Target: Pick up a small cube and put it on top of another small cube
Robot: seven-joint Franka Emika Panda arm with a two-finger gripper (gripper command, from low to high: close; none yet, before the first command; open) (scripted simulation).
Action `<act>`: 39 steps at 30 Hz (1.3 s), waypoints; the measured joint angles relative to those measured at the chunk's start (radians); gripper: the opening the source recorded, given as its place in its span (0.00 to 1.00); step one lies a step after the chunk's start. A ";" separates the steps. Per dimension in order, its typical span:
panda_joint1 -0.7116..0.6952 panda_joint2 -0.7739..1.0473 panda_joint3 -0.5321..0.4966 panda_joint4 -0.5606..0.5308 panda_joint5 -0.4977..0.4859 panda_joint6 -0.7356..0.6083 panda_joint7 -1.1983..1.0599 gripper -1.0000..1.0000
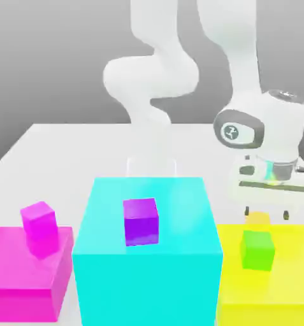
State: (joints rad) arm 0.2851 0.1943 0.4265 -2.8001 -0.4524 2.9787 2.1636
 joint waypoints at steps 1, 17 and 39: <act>0.026 0.016 -0.035 0.004 -0.034 0.010 0.025 0.50; 0.074 0.032 -0.089 0.006 -0.059 0.027 0.043 0.00; -0.112 -0.243 0.125 0.060 0.487 -0.351 -0.401 0.00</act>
State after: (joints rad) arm 0.1732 -0.0483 0.5518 -2.7406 0.0350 2.6277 1.7631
